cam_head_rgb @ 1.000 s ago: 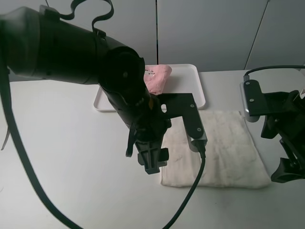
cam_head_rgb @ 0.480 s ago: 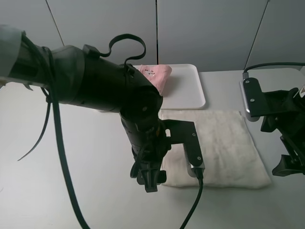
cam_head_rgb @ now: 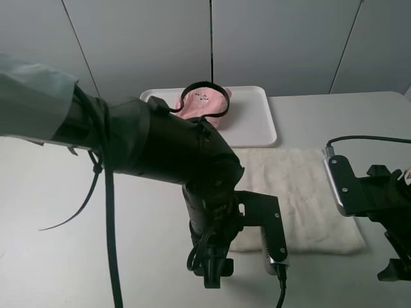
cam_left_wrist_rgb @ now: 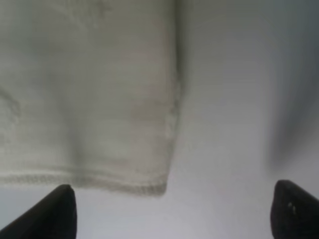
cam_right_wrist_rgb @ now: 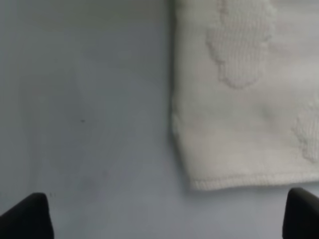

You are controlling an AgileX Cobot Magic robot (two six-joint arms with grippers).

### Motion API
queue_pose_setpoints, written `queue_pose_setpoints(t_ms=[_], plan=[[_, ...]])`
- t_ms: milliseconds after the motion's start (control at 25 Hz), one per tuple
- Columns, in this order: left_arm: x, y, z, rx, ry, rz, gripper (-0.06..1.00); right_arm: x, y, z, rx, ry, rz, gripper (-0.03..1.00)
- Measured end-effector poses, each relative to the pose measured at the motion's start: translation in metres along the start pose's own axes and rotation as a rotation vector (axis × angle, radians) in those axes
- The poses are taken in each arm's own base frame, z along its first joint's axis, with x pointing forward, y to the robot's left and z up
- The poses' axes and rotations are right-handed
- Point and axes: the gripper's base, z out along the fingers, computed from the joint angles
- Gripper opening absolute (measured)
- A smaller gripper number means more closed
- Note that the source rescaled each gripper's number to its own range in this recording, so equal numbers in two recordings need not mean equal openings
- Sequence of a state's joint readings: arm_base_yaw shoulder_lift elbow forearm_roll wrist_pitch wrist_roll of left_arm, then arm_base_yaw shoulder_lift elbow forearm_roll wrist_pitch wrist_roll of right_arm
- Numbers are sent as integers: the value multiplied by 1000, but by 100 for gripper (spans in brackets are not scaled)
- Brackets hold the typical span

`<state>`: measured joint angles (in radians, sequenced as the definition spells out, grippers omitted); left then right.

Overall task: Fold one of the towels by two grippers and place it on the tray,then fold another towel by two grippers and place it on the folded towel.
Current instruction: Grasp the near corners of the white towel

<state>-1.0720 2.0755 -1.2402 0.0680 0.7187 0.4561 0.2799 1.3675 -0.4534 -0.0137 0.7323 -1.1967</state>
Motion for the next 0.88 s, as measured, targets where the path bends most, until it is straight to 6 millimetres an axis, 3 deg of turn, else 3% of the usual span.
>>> queue_pose_setpoints(t_ms=[240, 880], plan=[[-9, -1, 6, -3, 3, 10, 100, 0, -1, 2, 31, -12, -27, 100], [-9, -3, 15, 13, 33, 15, 100, -3, -6, 2, 96, -33, -77, 100]])
